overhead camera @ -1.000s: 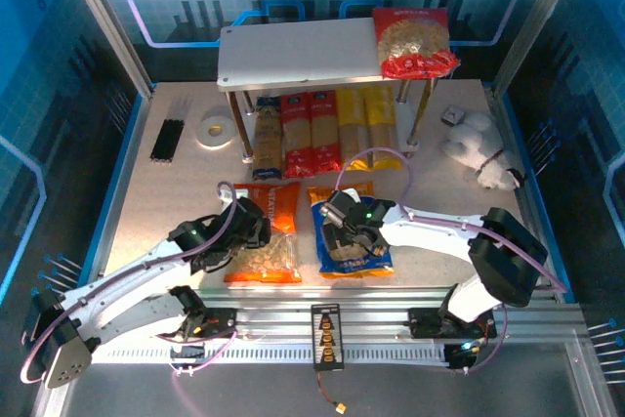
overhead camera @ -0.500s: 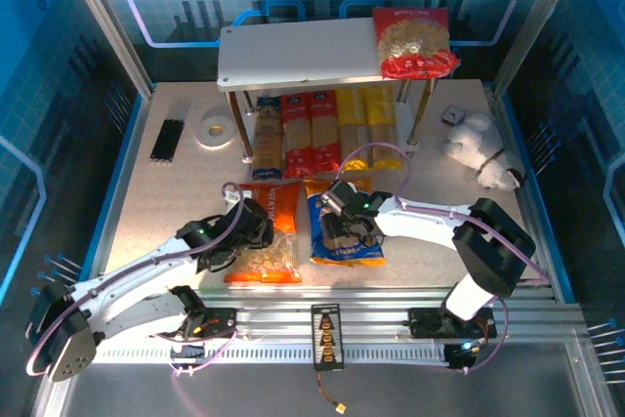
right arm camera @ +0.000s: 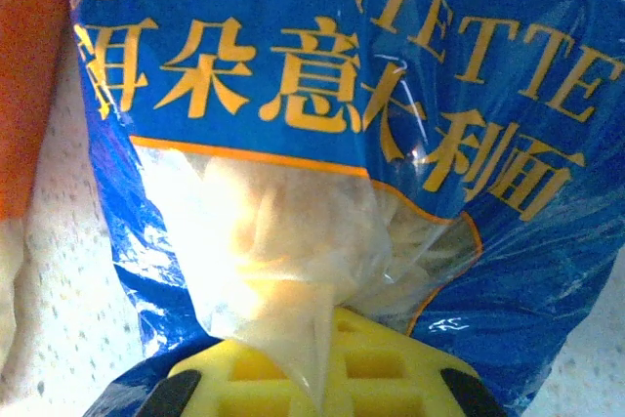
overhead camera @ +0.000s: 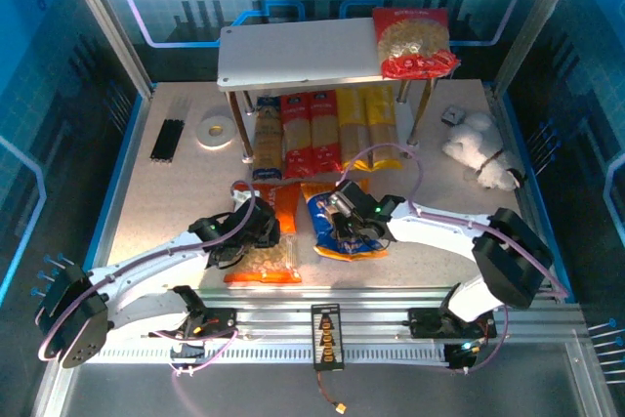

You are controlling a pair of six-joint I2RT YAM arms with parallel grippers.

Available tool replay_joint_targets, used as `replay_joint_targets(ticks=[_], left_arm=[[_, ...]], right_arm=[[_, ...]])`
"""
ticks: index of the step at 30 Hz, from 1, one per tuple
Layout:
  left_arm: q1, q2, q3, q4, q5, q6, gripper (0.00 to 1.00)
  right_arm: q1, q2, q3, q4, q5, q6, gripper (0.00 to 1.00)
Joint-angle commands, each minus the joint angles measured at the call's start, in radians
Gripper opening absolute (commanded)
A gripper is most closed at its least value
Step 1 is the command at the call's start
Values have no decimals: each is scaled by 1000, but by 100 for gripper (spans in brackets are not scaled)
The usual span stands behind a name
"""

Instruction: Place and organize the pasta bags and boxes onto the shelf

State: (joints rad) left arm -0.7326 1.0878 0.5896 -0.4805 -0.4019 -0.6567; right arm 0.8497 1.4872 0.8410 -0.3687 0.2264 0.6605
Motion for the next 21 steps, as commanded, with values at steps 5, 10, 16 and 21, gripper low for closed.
replay_joint_targets(ticks=[5, 10, 16, 21], left_arm=[[13, 11, -11, 26, 24, -25, 78], [18, 24, -6, 40, 36, -21, 78], [18, 37, 1, 48, 41, -15, 78], [24, 51, -1, 59, 49, -14, 79]], right_arm=[[-3, -161, -42, -203, -23, -13, 0], [-3, -251, -17, -254, -24, -36, 0], [-1, -328, 83, -331, -14, -77, 0], [-1, -394, 207, -416, 8, -122, 0]])
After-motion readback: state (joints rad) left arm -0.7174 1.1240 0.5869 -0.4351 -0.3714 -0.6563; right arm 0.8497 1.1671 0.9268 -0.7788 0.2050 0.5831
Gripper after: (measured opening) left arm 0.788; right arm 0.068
